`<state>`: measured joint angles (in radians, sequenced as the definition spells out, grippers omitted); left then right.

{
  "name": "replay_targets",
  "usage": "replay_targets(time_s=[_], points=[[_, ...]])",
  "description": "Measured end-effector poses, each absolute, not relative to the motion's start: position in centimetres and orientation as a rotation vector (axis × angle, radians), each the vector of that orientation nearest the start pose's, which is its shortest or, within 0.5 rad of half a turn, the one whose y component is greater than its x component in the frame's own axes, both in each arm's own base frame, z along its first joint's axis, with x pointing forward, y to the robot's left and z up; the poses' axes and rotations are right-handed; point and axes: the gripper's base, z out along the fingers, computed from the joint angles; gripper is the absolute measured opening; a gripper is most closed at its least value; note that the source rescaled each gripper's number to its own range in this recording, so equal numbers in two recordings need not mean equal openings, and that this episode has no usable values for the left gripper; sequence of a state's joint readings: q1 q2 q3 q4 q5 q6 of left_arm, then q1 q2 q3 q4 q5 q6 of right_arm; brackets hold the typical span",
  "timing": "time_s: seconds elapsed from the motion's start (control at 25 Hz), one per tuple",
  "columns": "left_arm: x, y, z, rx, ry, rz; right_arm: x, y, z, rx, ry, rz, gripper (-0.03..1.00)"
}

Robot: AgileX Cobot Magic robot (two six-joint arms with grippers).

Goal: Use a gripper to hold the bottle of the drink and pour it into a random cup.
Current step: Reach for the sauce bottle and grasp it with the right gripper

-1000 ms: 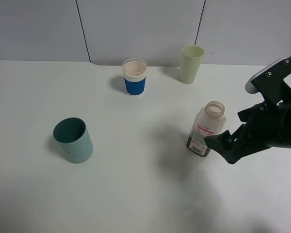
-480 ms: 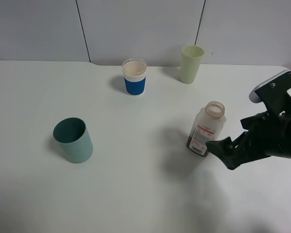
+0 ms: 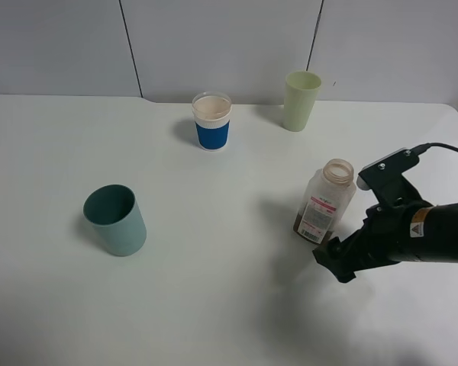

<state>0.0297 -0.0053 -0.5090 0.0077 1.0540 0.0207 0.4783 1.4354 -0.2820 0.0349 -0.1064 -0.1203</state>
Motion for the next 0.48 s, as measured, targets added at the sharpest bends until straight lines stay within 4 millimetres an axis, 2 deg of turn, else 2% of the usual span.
replay_targets(time_s=[0.12, 0.24, 0.48], points=[[-0.65, 0.04, 28.03, -0.009, 2.023, 0.041, 17.45, 9.13, 11.81, -0.808, 2.394, 0.135, 0.98], [-0.65, 0.04, 28.03, -0.009, 2.023, 0.041, 17.80, 9.61, 12.09, -0.914, 2.282, 0.137, 0.98], [-0.65, 0.04, 28.03, -0.009, 2.023, 0.041, 17.95, 9.87, 12.31, -0.953, 2.225, 0.144, 0.96]])
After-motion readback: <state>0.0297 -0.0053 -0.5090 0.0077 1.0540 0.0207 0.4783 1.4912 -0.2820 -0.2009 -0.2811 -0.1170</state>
